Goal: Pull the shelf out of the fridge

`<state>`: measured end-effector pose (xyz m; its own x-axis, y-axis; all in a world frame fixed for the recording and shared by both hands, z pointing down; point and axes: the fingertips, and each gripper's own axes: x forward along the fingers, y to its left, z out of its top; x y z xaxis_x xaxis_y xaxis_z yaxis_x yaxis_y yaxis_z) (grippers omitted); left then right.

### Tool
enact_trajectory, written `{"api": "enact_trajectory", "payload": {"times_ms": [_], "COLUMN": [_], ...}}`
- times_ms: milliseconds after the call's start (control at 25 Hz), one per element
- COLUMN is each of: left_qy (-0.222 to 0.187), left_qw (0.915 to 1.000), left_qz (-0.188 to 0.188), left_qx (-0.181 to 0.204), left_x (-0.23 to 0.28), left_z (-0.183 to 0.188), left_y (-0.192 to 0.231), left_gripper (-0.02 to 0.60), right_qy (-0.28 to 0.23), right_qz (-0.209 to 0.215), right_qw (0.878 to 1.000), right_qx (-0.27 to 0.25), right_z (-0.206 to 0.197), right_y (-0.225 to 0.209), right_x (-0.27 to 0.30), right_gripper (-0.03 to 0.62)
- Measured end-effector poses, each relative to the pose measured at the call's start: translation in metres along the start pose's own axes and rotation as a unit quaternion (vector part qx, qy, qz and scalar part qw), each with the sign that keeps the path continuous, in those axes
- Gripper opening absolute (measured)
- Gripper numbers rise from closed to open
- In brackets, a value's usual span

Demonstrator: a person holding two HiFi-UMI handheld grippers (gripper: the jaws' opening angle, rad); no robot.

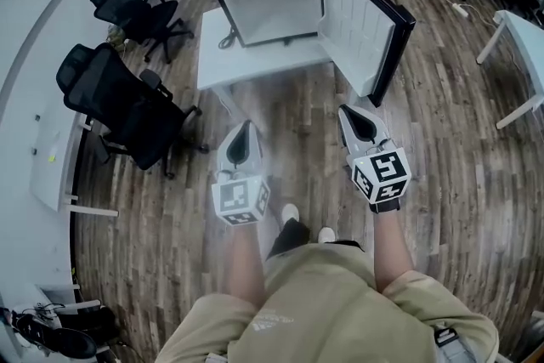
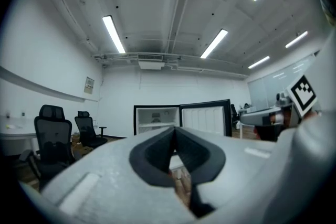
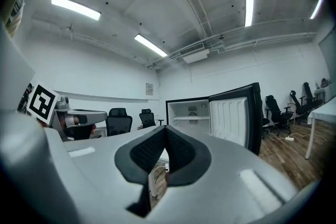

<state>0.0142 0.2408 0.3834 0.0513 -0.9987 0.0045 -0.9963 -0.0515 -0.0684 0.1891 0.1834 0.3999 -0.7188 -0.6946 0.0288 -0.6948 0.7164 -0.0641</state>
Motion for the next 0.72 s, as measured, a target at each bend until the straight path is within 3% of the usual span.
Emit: {"api": "enact_trajectory", "payload": {"times_ms": [360, 520, 720], "left_qy": [-0.004, -0.015, -0.024], "left_qw": [0.9995, 0.9986, 0.9978], "left_qz": [-0.028, -0.047, -0.057], "left_qx": [-0.014, -0.020, -0.024], "left_x": [0.055, 0.108, 0.172], "left_z": [-0.017, -0.017, -0.009], "left_y": [0.013, 0.039, 0.082], "left_gripper": [0.000, 0.000, 0.000], "right_qy": [0.009, 0.017, 0.009], "right_qz": [0.007, -0.002, -0.009], "right_qw": [1.000, 0.999, 1.000], "right_qx": [0.001, -0.034, -0.028], "right_z": [-0.012, -0.005, 0.014], "right_y": [-0.008, -0.016, -0.031], "right_x": [0.053, 0.108, 0.184], "right_gripper": [0.003, 0.003, 0.003]}}
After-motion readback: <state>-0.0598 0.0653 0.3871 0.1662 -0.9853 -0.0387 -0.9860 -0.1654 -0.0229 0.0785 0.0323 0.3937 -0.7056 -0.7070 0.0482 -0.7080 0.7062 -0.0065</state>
